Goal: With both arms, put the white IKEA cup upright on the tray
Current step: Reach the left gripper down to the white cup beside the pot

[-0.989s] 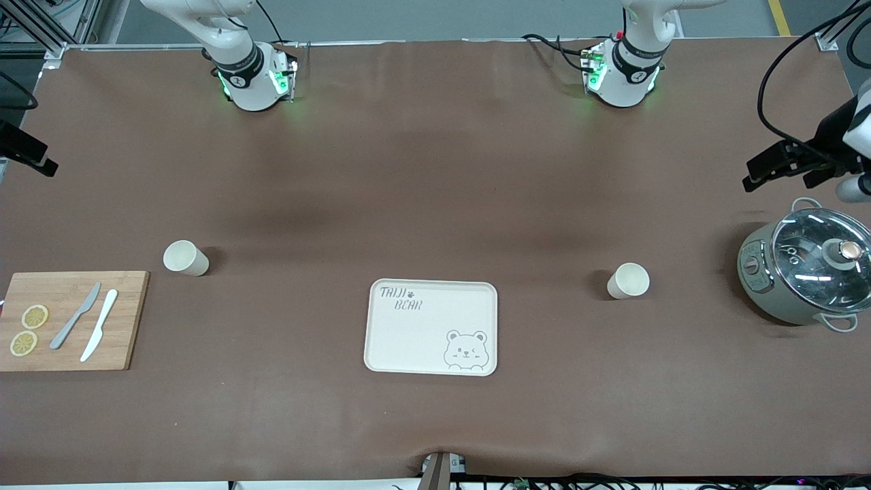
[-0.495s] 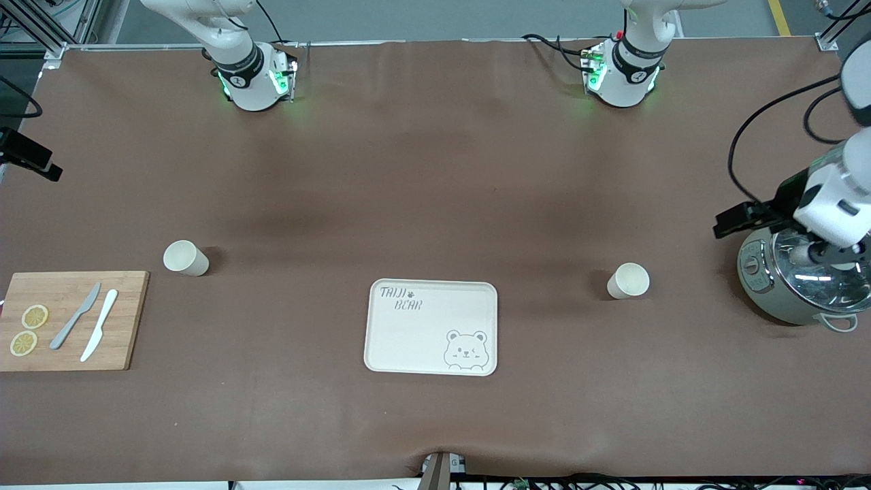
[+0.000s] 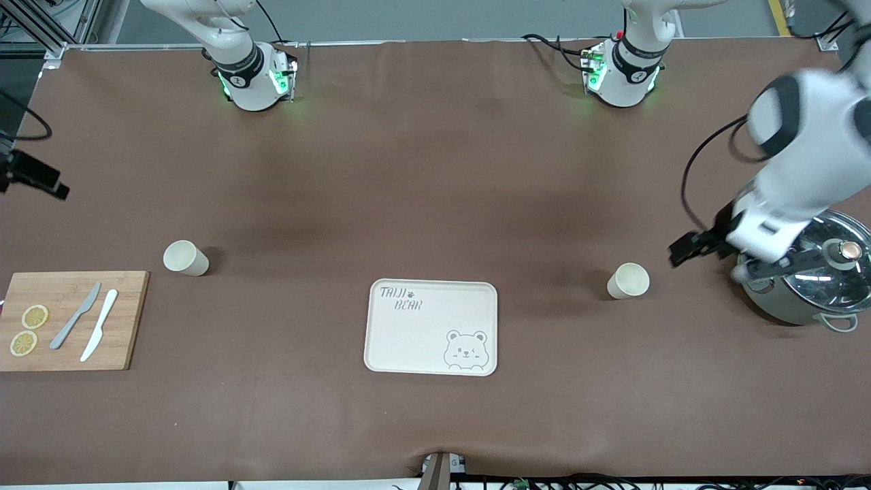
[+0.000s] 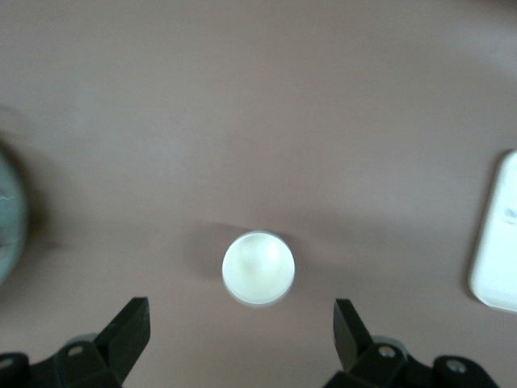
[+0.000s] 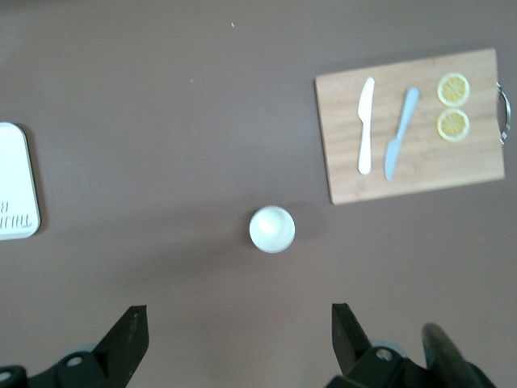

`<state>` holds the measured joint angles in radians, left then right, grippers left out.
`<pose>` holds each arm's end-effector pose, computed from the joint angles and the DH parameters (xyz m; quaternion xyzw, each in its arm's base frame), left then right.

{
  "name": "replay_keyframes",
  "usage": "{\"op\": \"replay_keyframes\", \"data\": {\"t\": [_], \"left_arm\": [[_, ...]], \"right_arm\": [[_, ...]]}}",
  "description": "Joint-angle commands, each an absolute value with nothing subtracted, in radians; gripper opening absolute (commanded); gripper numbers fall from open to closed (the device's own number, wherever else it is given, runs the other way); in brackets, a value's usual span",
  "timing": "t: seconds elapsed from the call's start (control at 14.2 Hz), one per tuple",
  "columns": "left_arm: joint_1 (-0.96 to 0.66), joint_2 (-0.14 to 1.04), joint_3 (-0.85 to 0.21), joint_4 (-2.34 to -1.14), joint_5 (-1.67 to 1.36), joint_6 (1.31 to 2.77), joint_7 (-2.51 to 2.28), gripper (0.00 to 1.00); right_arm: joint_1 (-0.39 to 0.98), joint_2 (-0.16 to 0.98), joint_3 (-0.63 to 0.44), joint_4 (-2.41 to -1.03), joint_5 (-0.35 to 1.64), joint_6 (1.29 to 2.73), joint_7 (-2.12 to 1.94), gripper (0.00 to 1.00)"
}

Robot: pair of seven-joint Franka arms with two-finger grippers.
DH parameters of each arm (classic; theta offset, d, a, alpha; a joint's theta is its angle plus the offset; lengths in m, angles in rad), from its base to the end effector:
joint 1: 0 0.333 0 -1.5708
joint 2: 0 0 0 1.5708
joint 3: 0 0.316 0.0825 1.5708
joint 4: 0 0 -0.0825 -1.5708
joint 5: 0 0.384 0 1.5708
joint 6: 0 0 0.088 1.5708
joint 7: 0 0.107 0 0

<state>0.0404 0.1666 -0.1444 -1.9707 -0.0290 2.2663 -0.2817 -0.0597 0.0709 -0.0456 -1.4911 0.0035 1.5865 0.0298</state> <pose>0.5999 -0.0605 0.4007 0.9927 0.0988 0.0595 0.0356 0.5755 -0.0594 0.6235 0.9976 -0.0674 0.0123 0.0003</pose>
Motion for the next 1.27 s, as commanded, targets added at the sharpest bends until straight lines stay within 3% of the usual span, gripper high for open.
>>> {"op": "replay_keyframes", "data": {"t": [0.0, 0.92, 1.2], "left_arm": [[0.052, 0.212, -0.156, -2.019, -0.044, 2.361, -0.288, 1.00], [0.054, 0.281, -0.152, -1.990, -0.040, 2.365, -0.285, 1.00], [0.054, 0.287, -0.149, -1.971, -0.040, 2.355, -0.296, 1.00]], "right_arm": [[-0.067, 0.118, -0.041, -1.468, 0.012, 1.615, 0.035, 1.00], [-0.060, 0.163, -0.043, -1.470, 0.011, 1.617, 0.040, 1.00], [-0.043, 0.245, -0.041, -1.470, -0.006, 1.629, 0.029, 1.00]]}}
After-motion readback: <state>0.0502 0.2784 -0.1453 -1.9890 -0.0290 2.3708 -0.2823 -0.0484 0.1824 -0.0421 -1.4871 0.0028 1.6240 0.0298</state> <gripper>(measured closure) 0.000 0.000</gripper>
